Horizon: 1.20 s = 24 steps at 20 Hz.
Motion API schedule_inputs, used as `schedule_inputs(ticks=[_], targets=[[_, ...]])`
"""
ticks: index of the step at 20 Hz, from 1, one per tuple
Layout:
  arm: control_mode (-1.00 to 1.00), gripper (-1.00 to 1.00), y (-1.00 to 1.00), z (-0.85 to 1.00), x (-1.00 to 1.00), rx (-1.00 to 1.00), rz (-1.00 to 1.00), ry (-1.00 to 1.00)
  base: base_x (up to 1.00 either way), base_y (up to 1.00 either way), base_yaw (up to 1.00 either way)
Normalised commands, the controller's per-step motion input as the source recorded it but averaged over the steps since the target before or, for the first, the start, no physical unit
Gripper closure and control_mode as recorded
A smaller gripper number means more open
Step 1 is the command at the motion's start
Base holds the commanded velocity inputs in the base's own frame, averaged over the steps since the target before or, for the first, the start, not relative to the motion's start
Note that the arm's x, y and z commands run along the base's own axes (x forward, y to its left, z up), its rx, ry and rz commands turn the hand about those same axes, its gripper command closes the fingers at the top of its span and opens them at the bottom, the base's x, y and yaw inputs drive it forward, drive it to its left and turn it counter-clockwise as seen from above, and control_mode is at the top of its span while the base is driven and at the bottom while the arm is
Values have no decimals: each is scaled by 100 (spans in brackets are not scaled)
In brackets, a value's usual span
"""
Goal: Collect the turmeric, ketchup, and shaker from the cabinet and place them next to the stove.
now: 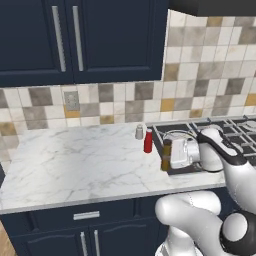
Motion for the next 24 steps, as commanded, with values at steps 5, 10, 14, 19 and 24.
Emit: schedule_inputs(ticks=[5, 10, 14, 19, 24], targets=[[-100, 100, 0, -29, 29, 1, 3, 0, 0, 0, 0], [-100, 100, 0, -22, 17, 0, 3, 0, 0, 0, 0], [-100, 100, 0, -23, 16, 0, 3, 0, 0, 0, 0], [-100, 100, 0, -22, 15, 0, 3, 0, 0, 0, 0], [-100, 100, 0, -21, 8, 0, 2, 0, 0, 0, 0]])
